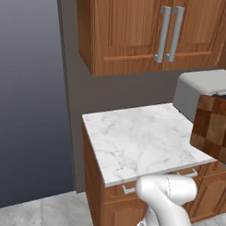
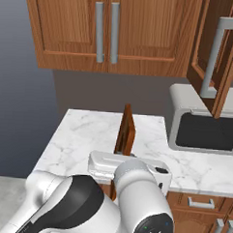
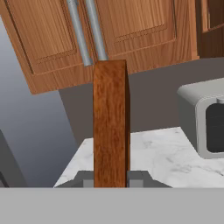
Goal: Move the cutting board and knife to the sink. Then move spray from the cabinet to the counter.
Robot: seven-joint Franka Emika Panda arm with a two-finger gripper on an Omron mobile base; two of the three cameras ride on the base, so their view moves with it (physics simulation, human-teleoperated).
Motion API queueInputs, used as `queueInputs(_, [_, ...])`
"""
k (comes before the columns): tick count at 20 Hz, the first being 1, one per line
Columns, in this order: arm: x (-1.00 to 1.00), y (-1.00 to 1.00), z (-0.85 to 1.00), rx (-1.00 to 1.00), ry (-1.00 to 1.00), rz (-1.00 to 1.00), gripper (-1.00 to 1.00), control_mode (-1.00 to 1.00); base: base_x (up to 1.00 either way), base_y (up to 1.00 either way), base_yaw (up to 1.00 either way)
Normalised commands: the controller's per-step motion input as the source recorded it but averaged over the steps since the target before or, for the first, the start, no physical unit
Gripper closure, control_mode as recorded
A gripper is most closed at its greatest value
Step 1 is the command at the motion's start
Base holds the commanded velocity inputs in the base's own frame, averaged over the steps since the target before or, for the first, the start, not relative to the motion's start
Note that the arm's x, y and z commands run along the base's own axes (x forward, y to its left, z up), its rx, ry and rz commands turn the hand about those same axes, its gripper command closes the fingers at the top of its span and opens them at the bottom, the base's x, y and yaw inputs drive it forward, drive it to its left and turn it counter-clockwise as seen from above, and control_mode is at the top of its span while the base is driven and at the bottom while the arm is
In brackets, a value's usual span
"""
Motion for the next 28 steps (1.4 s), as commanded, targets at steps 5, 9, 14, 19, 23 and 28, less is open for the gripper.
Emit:
queueInputs(5, [0.0, 0.0, 0.0, 0.0, 0.0, 0.0, 1.0, 1.0, -0.54, 0.0, 0.0])
queueInputs(9, [0.0, 0.0, 0.0, 0.0, 0.0, 0.0, 1.0, 1.0, -0.47, 0.05, 0.08])
queueInputs(14, [0.0, 0.0, 0.0, 0.0, 0.0, 0.0, 1.0, 1.0, -0.45, 0.15, 0.33])
queueInputs(19, [0.0, 0.0, 0.0, 0.0, 0.0, 0.0, 1.0, 1.0, -0.39, 0.12, 0.52])
queueInputs(23, [0.0, 0.0, 0.0, 0.0, 0.0, 0.0, 1.0, 1.0, -0.42, 0.08, 0.6])
queueInputs(28, [0.0, 0.0, 0.0, 0.0, 0.0, 0.0, 1.0, 1.0, -0.42, 0.11, 0.63])
